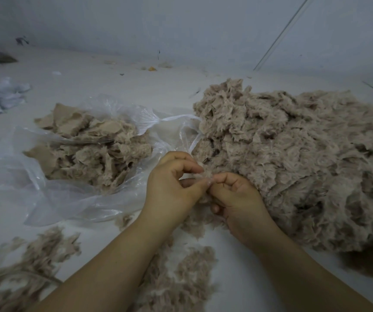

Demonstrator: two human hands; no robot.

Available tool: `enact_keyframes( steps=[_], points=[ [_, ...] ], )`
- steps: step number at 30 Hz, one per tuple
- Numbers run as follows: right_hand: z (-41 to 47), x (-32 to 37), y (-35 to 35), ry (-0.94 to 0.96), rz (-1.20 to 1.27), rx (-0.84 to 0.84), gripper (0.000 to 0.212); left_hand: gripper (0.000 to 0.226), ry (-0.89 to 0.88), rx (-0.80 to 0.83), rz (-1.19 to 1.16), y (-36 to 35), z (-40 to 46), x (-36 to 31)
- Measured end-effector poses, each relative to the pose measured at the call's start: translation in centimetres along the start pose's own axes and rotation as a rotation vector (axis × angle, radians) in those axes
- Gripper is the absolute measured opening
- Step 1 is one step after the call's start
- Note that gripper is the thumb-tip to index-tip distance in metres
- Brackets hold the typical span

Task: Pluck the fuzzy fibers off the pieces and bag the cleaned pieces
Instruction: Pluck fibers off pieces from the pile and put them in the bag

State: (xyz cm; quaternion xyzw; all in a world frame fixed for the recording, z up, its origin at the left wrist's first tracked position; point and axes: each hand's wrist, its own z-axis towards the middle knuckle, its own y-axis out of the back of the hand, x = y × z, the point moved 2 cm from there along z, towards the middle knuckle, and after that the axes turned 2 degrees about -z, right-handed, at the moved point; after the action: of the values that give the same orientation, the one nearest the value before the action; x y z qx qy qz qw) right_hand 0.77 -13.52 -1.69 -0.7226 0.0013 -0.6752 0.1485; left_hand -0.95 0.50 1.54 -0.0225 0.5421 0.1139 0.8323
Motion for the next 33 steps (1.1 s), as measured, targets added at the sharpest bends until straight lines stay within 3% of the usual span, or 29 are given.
enact_keyframes(
  steps=[5,8,13,15,18,25,29,33],
  points=[
    [0.0,0.1,0.0,-0.038,0.095,0.013,0.022,0.024,0.110,-0.044,-0.189,0.2,0.3,0.6],
    [-0.1,-0.1,0.1,0.002,0.000,0.017,0.021,0.025,0.177,-0.036,-0.252,0.1,0.4,0.9],
    [-0.3,0.1,-0.1,0.007,-0.021,0.014,0.015,0.012,0.195,0.013,-0.213,-0.3,-0.1,0.6],
    [-0.3,0.1,-0.1,0.026,-0.059,0.003,0.010,0.026,0.231,0.024,-0.136,-0.5,-0.3,0.4],
    [-0.2,-0.2,0.0,0.071,-0.099,-0.012,0.027,0.029,0.285,0.030,-0.097,-0.7,-0.4,0.4],
    [-0.2,-0.1,-0.2,0.093,-0.101,-0.021,0.020,0.012,0.330,-0.094,-0.189,0.2,0.2,1.3],
    [-0.1,-0.4,-0.1,0.095,-0.127,-0.031,0.025,0.010,0.321,-0.010,-0.187,0.2,0.3,1.2],
    [-0.2,-0.2,0.0,0.071,-0.108,-0.037,0.009,0.012,0.321,0.067,-0.135,0.4,0.3,1.0]
  ],
)
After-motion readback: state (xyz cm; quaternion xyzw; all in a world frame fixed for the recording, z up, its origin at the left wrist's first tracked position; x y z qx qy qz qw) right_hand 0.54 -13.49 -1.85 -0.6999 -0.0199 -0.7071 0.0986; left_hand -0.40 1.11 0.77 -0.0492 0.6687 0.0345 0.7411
